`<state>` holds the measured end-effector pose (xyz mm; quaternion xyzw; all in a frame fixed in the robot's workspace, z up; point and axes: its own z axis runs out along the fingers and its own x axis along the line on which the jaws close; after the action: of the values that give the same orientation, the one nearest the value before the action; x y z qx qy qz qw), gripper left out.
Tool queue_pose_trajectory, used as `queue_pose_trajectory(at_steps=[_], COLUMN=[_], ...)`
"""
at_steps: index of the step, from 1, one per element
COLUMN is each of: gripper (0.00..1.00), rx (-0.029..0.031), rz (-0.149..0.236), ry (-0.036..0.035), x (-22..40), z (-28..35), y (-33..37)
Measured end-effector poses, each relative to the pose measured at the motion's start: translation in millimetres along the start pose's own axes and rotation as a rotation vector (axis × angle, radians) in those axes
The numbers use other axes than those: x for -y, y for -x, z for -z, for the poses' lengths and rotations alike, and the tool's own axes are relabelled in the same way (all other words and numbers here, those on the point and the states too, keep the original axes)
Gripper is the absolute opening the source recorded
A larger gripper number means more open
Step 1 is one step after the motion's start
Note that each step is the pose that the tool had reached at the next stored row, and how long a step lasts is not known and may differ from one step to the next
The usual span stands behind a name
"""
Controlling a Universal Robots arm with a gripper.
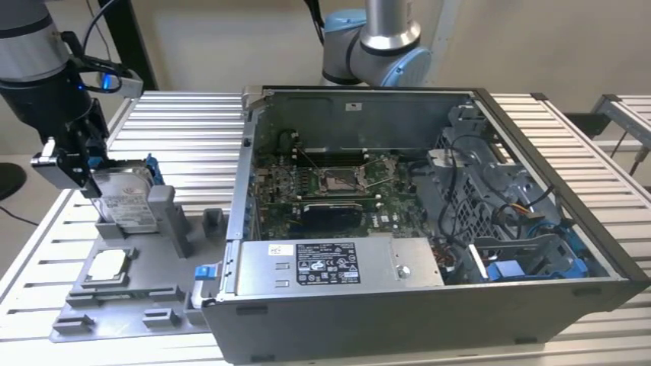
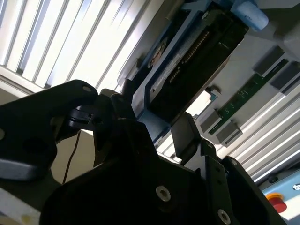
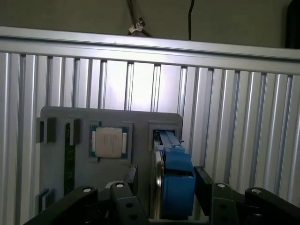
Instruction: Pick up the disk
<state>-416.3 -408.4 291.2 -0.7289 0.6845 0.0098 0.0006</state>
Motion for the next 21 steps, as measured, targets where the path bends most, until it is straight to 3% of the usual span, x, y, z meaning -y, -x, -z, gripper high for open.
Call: queue_pose_trajectory(at_steps=[9, 10, 21], gripper=[1.00, 0.00, 0.00], rx=[-0.0001, -0.0001, -0.0001], rz=[0.000, 0.000, 0.000], ry=[0.0002, 0.0001, 0.0002], x=[0.0, 0.0, 0.2], z=[0.1, 0.1, 0.1], y=[0.0, 0.0, 0.0])
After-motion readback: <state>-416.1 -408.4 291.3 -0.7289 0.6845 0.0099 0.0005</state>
